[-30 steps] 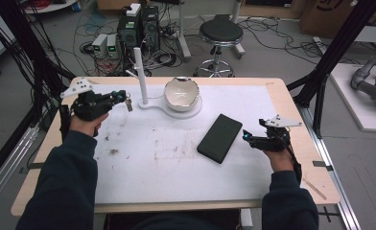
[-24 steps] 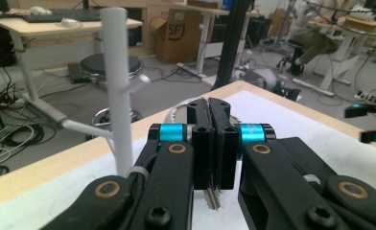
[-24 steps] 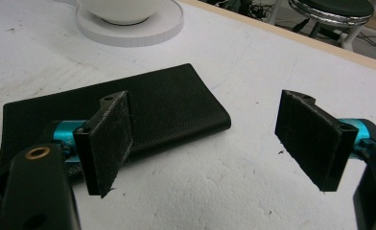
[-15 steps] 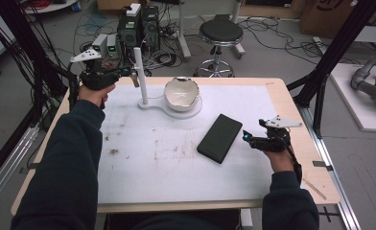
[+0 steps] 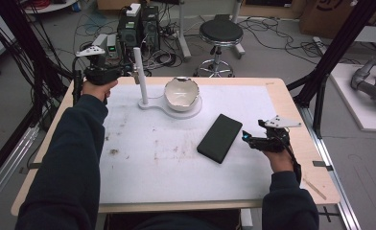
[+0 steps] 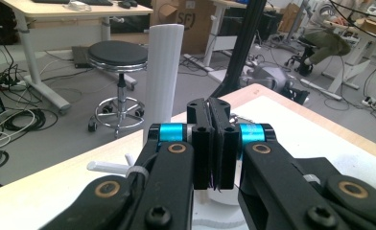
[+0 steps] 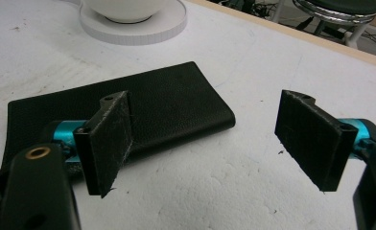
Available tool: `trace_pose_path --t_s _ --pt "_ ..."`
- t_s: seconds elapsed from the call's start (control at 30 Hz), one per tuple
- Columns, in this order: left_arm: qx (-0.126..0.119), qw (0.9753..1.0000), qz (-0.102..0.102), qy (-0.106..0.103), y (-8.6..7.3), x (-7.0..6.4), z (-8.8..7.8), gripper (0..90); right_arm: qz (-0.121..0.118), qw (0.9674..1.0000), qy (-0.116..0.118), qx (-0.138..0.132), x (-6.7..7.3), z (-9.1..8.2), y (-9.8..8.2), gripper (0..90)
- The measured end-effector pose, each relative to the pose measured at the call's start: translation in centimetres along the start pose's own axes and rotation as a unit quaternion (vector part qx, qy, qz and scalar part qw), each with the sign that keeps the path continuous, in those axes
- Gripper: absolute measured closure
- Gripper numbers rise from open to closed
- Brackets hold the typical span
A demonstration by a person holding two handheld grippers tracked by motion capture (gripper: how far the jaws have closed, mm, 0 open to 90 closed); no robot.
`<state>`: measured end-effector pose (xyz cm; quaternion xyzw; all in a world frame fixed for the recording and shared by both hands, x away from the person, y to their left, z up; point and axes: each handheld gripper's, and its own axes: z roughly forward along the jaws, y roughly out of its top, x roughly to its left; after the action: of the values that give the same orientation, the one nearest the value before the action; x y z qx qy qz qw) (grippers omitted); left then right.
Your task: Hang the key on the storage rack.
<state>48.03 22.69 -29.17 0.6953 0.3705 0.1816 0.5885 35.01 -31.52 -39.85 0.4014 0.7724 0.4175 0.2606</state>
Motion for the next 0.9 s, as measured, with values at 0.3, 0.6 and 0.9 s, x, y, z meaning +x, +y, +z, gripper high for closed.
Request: trace_pose_path --t_s 0.3,0.6,0.9 --pt "0.011 0.9996 -0.002 0.025 -0.8 0.6 0.6 86.9 0.002 1.0000 0.002 0.001 -0.1 0.0 -0.1 21.1" --pt "0.009 0.9949 0.002 0.101 -3.3 1.0 -1.3 40.3 0.002 1.0000 0.005 0.005 0.1 0.3 -0.1 21.1" --pt "0.010 0.9927 0.008 0.120 -7.6 -0.4 -3.9 20.7 -0.004 0.9999 0.007 0.012 0.4 0.8 0.0 21.1"
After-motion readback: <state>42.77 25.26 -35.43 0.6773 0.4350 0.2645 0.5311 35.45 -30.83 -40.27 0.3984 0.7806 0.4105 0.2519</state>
